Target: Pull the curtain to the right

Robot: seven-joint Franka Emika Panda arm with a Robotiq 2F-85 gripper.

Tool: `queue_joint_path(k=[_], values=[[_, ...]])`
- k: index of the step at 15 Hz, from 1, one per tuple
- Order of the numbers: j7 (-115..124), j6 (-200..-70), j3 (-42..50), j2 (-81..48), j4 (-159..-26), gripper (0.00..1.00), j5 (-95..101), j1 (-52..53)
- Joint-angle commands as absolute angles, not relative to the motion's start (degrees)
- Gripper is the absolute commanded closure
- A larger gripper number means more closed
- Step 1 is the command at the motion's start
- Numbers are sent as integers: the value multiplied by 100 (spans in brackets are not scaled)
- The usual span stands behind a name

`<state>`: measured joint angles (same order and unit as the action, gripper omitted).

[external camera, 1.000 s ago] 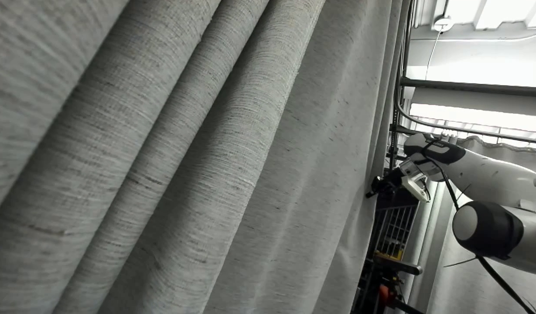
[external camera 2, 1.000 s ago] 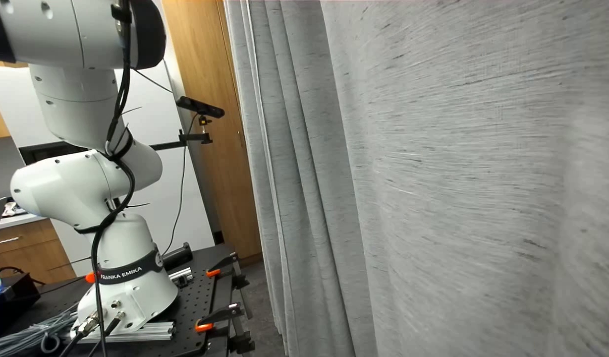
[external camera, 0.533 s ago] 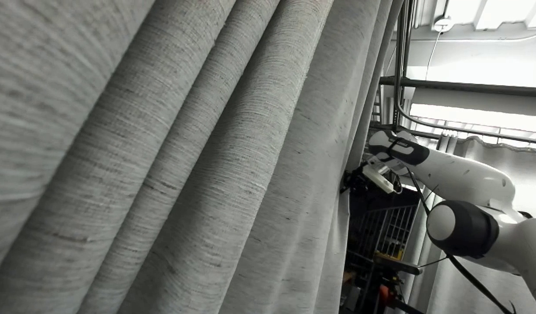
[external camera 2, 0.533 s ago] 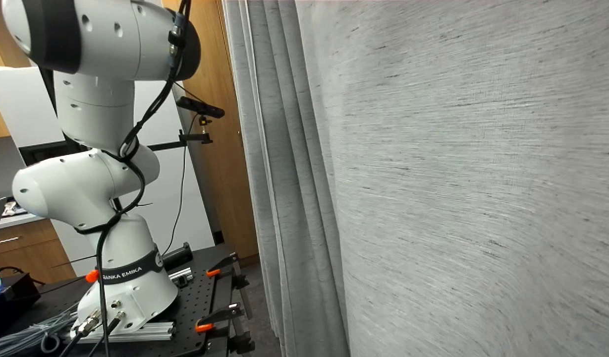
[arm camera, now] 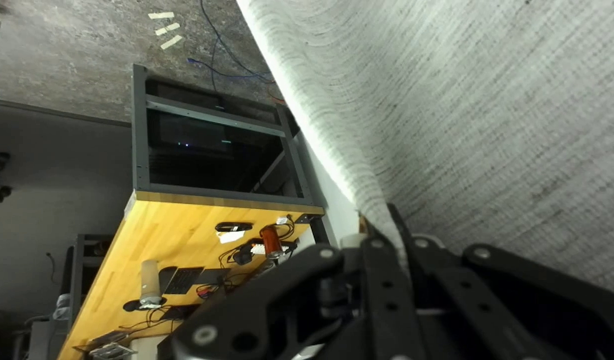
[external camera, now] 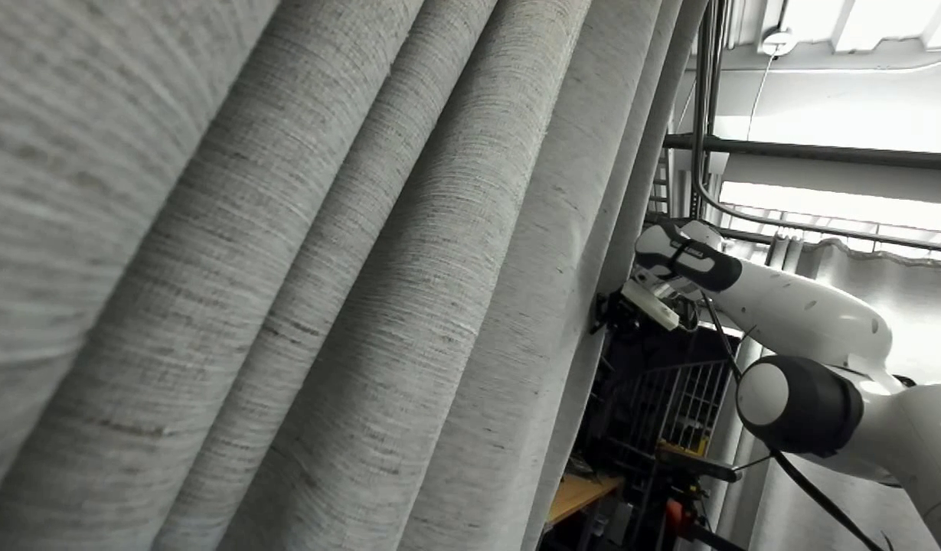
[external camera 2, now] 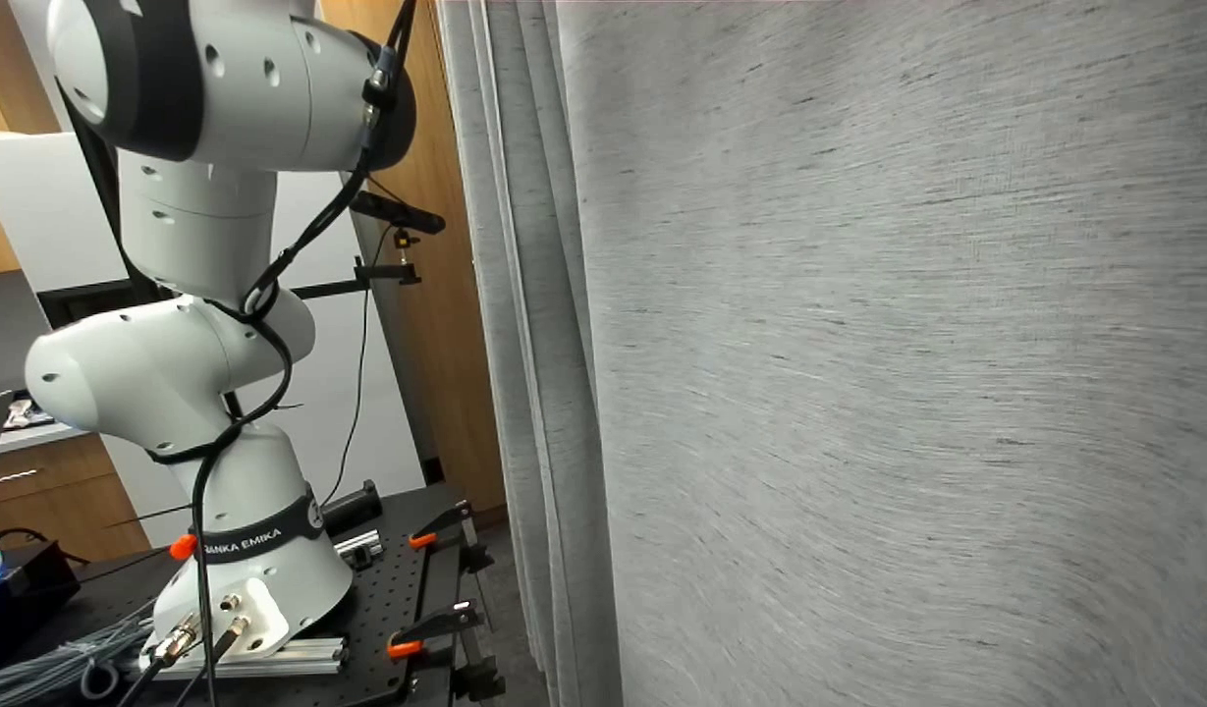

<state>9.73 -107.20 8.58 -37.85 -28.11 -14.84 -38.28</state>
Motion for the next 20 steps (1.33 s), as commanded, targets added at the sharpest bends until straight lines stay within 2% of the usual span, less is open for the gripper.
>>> queue_joint_path(k=[1, 12, 14, 15, 16, 20], values=[[1047, -10482, 682, -4046, -2309, 98, -1379, -3939], [980, -10324, 693, -4015, -2188, 100, -1169, -3877], [941, -10368, 695, -3768, -2527, 100, -1058, -3805], [898, -10348, 681, -3694, -2614, 73, -1033, -3782], [911, -10336, 694, -3688, -2610, 72, -988, -3753], [855, -10258, 664, -3633, -2616, 42, -960, -3711]])
